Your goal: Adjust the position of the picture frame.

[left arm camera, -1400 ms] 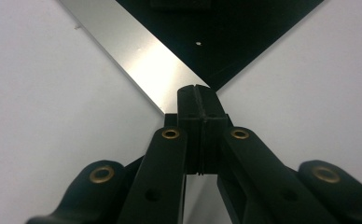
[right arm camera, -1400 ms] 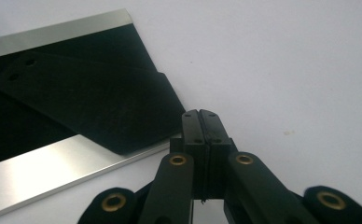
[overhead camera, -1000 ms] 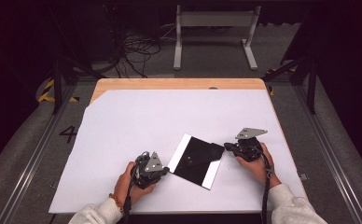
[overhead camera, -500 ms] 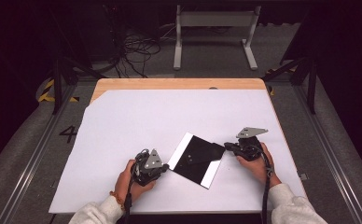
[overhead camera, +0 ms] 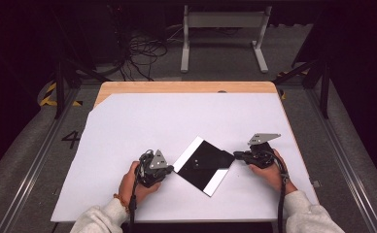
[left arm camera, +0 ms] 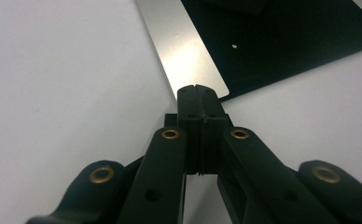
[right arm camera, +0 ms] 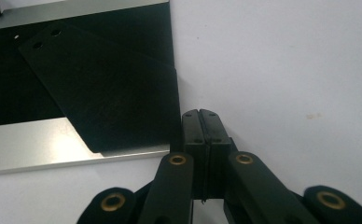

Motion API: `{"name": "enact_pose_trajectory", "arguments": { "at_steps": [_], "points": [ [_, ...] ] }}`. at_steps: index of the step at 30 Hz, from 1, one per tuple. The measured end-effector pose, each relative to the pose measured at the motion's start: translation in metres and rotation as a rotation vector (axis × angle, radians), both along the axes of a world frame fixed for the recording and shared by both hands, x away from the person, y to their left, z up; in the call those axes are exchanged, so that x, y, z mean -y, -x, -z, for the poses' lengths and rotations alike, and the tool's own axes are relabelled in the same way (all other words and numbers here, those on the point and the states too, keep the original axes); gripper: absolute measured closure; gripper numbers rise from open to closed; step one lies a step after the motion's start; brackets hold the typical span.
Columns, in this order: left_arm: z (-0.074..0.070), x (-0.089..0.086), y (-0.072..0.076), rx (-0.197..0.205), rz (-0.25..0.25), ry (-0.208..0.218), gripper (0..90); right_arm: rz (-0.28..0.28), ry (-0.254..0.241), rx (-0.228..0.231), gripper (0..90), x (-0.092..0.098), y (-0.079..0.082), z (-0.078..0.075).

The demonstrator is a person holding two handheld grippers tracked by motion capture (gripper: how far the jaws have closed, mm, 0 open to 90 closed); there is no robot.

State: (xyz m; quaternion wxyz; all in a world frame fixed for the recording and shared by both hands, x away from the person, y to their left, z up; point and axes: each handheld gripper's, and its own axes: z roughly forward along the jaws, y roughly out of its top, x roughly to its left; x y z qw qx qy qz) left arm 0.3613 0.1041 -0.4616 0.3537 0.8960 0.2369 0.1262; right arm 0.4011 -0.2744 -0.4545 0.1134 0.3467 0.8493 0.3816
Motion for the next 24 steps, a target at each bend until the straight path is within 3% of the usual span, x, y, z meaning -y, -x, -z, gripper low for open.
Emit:
{"name": "enact_pose_trajectory", "arguments": {
  "at_steps": [8,16,24],
  "points": [
    [0.000,-0.004,-0.013,-0.012,-0.012,0.007,89.8,-0.051,0.021,0.000,90.0,-0.009,0.011,-0.001],
    [0.000,-0.006,-0.025,0.006,-0.032,-0.007,89.6,-0.077,0.032,-0.009,90.0,-0.014,0.023,-0.002],
    [0.000,-0.006,-0.029,0.020,-0.031,-0.013,89.7,-0.087,0.027,-0.017,90.0,-0.014,0.027,-0.002]
  ]
}}
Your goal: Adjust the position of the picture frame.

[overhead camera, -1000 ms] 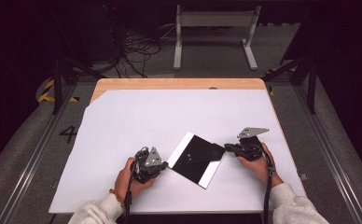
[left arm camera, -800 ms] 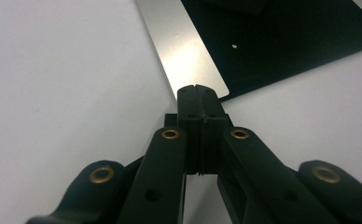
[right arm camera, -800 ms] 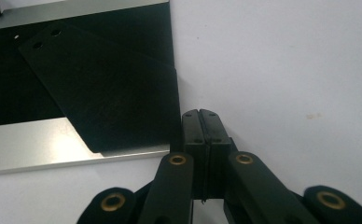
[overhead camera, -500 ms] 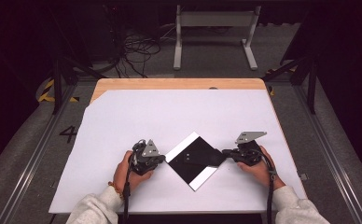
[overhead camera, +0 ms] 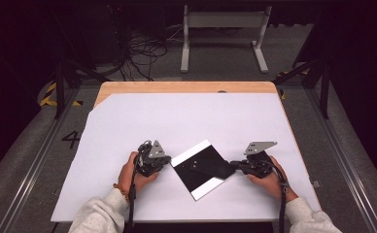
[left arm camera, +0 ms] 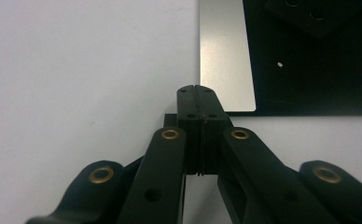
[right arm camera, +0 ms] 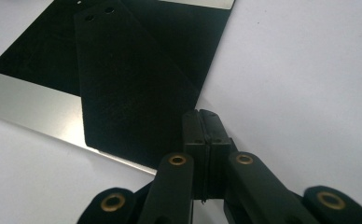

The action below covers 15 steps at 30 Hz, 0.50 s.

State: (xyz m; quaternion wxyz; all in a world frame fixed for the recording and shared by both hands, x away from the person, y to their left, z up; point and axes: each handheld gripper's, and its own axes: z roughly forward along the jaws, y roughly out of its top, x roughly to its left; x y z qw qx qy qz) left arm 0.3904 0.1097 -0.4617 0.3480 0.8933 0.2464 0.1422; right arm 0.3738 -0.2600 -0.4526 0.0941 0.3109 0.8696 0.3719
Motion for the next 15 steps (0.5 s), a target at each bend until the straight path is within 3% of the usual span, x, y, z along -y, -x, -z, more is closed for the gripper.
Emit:
{"name": "enact_pose_trajectory", "arguments": {
  "at_steps": [15],
  "points": [
    [-0.003,-0.002,-0.003,-0.004,-0.019,0.012,87.8,-0.042,0.021,0.008,90.0,-0.004,0.013,-0.001]
  ]
}}
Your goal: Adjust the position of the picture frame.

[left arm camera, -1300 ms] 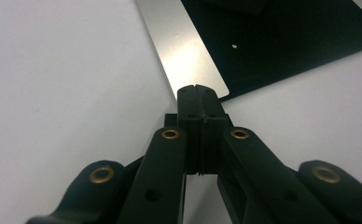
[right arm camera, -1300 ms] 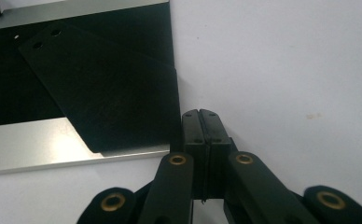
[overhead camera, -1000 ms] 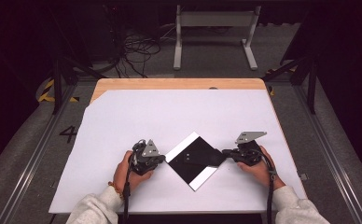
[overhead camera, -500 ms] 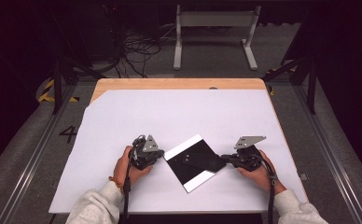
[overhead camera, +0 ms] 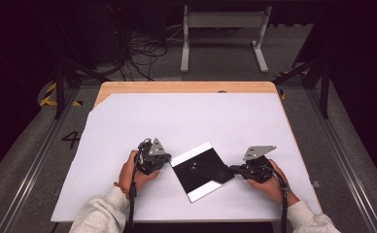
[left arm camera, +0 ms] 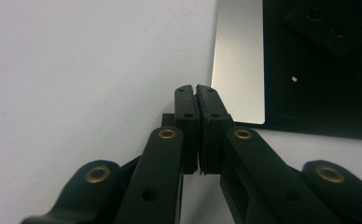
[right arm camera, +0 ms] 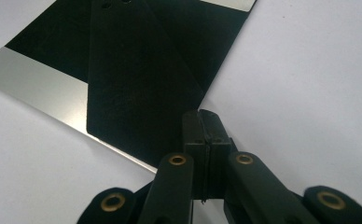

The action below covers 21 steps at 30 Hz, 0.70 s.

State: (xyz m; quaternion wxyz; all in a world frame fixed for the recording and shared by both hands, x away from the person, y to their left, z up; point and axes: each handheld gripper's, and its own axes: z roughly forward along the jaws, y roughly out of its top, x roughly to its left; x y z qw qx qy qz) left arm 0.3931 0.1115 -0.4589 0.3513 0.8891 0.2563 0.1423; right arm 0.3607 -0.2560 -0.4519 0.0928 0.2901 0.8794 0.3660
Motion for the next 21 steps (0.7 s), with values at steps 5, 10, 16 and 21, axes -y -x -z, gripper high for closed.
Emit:
{"name": "enact_pose_trajectory", "arguments": {
  "at_steps": [5,10,16,21],
  "points": [
    [-0.005,-0.009,0.009,-0.021,0.030,0.043,89.6,-0.014,0.014,0.011,90.0,-0.002,0.003,-0.001],
    [0.001,-0.005,0.019,-0.051,0.071,0.014,89.8,-0.029,0.004,0.006,90.0,-0.003,0.005,0.000],
    [0.004,-0.002,0.015,-0.024,0.054,0.030,89.7,-0.056,-0.009,0.000,90.0,-0.005,0.010,0.001],
    [0.006,-0.001,0.007,-0.001,0.022,0.036,89.7,-0.062,-0.007,0.014,90.0,-0.008,0.013,0.002]
  ]
}}
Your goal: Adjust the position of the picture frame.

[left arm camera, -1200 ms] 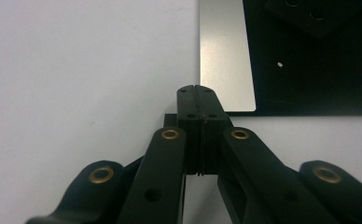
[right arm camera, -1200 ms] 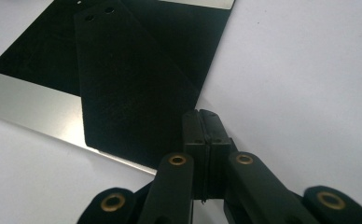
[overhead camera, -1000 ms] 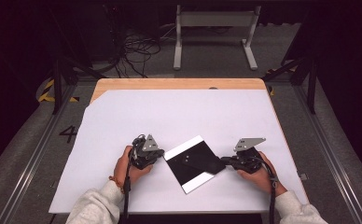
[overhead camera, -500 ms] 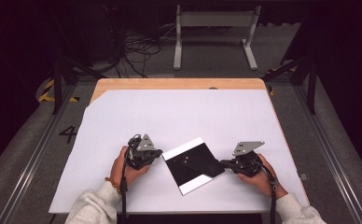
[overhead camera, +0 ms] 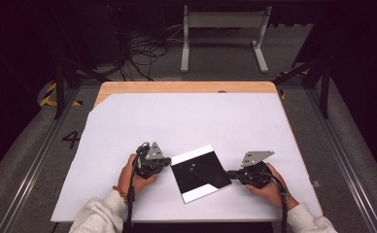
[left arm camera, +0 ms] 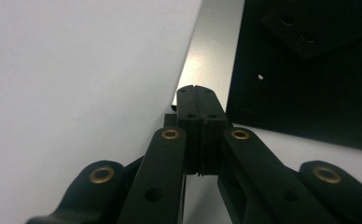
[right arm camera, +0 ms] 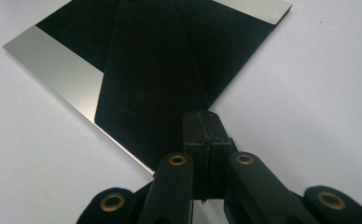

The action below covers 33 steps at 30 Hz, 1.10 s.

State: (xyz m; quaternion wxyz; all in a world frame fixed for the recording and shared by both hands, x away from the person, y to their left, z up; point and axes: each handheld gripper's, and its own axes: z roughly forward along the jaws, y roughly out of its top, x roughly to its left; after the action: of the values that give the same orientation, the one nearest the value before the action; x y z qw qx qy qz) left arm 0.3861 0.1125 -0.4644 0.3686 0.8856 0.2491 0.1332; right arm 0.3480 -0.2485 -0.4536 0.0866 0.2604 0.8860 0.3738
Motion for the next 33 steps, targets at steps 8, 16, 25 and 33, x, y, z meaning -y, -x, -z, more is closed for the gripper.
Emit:
{"name": "enact_pose_trajectory", "arguments": {
  "at_steps": [8,16,25,33],
  "points": [
    [0.000,0.006,-0.010,0.036,0.000,-0.020,89.7,0.009,-0.019,-0.008,90.0,0.001,0.001,0.001],
    [0.001,0.008,-0.027,0.037,-0.018,-0.011,89.8,-0.005,-0.002,0.005,90.0,-0.003,0.007,0.000],
    [0.000,0.013,-0.038,0.028,-0.037,-0.002,89.8,-0.021,0.020,0.024,90.0,-0.008,0.012,0.000],
    [-0.013,0.001,-0.018,0.017,-0.015,0.036,89.2,-0.021,0.005,0.016,90.0,-0.006,0.014,0.001]
  ]
}}
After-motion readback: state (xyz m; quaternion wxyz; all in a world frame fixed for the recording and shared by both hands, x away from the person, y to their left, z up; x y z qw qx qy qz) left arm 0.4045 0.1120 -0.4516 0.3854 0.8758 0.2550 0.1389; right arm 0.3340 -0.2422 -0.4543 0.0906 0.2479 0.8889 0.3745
